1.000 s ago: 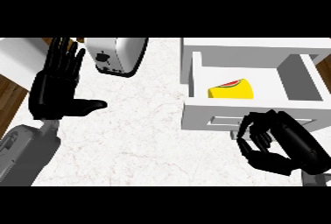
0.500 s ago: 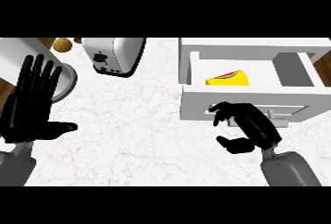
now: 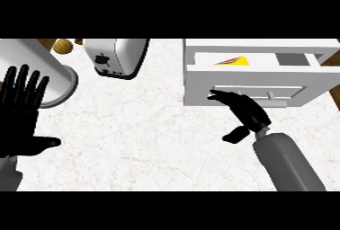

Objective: Pick up the cup, place it into the drawer and close the drawer

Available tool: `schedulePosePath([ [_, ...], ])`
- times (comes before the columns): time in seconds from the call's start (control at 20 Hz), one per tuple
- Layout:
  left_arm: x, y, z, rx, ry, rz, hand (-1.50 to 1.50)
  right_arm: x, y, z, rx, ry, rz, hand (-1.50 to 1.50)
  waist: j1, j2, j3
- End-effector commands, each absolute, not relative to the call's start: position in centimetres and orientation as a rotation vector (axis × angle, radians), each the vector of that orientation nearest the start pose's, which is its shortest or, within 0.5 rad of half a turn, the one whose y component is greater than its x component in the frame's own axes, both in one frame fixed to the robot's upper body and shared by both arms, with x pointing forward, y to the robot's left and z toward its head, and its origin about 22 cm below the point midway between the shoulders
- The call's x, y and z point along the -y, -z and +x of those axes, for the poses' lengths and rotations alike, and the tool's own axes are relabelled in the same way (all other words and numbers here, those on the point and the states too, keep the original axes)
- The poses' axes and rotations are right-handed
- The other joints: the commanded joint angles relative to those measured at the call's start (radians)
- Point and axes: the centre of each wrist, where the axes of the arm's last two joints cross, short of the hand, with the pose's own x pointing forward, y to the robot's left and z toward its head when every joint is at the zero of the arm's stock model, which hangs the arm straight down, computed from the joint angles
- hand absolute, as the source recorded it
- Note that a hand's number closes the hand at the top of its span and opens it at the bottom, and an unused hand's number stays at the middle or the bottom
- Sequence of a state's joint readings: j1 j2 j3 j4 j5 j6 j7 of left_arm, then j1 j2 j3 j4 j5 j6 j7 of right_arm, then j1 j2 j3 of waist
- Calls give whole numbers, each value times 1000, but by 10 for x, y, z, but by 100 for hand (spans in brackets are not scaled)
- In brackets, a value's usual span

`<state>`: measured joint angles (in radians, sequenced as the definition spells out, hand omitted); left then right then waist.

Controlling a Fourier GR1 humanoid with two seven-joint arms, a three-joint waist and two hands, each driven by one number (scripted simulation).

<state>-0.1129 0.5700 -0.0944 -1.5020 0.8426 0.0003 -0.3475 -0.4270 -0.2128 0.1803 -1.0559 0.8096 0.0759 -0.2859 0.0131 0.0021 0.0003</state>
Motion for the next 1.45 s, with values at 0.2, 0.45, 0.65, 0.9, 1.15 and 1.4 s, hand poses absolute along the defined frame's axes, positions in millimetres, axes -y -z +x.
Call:
schedulePosePath([
  [0.2,-366,-74,256,1888,-175,-281,-150,223,19,381,1517,-1208,-386,-150,18,4,1],
  [0.45,-346,-47,253,1882,-176,-316,-150,241,-4,412,1509,-1185,-373,-150,37,13,2],
  [0.65,-341,-48,274,1891,-196,-314,-150,251,-25,426,1490,-1196,-377,-150,37,20,2],
  [0.9,-338,-45,273,1896,-164,-322,-150,286,-44,432,1497,-1180,-391,-150,60,28,3],
  [1.15,-327,-45,271,1902,-134,-319,-150,292,-45,432,1469,-1155,-420,-150,81,34,4],
  [1.4,-332,-47,272,1891,-123,-319,-150,294,-53,435,1496,-1146,-413,-150,83,32,4],
])
